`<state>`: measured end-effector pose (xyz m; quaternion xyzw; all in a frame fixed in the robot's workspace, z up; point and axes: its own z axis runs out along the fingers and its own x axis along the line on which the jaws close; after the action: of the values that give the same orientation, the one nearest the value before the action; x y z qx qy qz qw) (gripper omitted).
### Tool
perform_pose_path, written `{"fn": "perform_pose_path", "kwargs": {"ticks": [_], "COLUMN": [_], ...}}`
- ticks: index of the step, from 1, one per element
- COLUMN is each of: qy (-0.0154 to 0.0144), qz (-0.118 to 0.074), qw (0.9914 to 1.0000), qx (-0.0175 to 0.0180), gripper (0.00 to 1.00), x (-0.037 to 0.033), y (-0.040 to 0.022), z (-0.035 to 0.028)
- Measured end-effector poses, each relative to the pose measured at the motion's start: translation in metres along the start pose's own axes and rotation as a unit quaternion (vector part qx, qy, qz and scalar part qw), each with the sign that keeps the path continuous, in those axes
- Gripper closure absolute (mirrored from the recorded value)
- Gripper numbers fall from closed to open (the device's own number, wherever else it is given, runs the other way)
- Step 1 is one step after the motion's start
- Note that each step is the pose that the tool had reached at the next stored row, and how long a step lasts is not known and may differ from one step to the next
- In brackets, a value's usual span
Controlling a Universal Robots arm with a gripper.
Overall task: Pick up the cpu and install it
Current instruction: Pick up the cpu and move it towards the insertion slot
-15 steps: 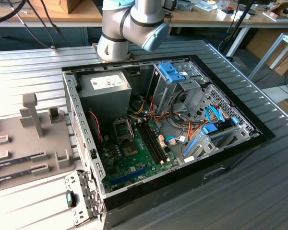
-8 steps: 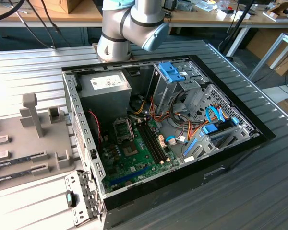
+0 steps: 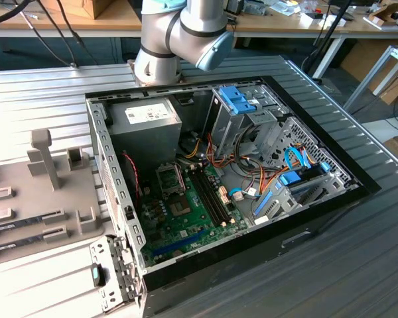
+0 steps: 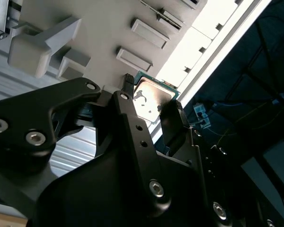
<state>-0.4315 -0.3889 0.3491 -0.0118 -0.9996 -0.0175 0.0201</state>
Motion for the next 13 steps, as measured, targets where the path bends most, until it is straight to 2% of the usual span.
{"fn": "perform_pose_path", "kwargs": {"ticks": [13], "qy": [-0.0001], "qz": [0.000], "qw": [1.00000], "qx": [0.0000], "gripper": [0.53], "x": [0.0005], "y": [0.0004], "z": [-0.0110]}}
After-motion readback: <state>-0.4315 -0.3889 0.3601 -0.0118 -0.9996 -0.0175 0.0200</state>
